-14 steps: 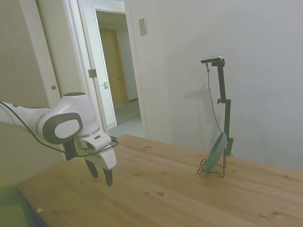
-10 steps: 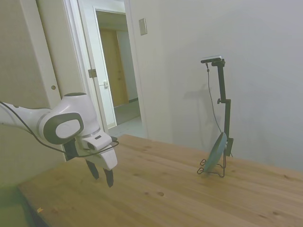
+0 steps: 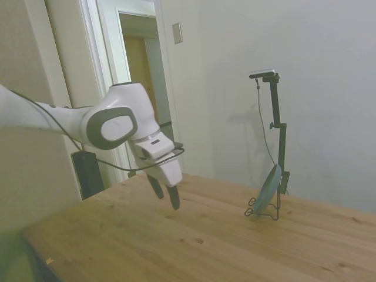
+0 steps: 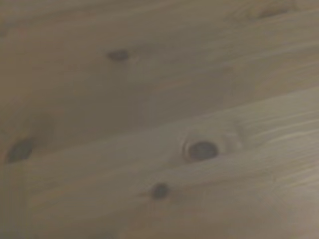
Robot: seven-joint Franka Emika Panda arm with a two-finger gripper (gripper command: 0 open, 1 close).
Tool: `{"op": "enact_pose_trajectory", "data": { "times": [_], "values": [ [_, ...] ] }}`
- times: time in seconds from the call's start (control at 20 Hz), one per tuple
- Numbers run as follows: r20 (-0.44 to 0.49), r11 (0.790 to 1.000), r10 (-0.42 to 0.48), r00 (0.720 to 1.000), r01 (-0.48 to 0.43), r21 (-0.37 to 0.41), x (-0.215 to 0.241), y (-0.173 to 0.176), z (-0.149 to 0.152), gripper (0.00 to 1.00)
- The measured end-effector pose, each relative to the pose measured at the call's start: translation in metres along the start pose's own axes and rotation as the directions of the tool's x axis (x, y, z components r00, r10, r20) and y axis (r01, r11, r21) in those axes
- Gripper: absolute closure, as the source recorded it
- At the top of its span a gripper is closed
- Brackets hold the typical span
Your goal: Unload the plate
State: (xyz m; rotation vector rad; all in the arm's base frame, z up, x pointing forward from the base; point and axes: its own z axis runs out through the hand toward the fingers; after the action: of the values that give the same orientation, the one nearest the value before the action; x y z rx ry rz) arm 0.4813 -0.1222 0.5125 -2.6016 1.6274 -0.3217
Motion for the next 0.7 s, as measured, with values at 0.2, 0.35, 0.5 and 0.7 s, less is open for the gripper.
{"op": "enact_pose_trajectory", "data": {
  "times": [0.2,0.35,0.5,0.7],
  "values": [
    [-0.004,0.998,0.054,0.999,-0.054,-0.011,0.054,-0.020,0.003,0.00],
    [-0.017,0.999,0.047,0.999,-0.047,0.008,0.065,-0.040,-0.002,0.00],
    [-0.018,0.999,0.045,0.999,-0.045,0.009,0.064,-0.042,-0.002,0.00],
    [-0.043,0.995,0.101,0.994,-0.100,0.024,0.091,-0.051,-0.014,0.00]
  ]
}}
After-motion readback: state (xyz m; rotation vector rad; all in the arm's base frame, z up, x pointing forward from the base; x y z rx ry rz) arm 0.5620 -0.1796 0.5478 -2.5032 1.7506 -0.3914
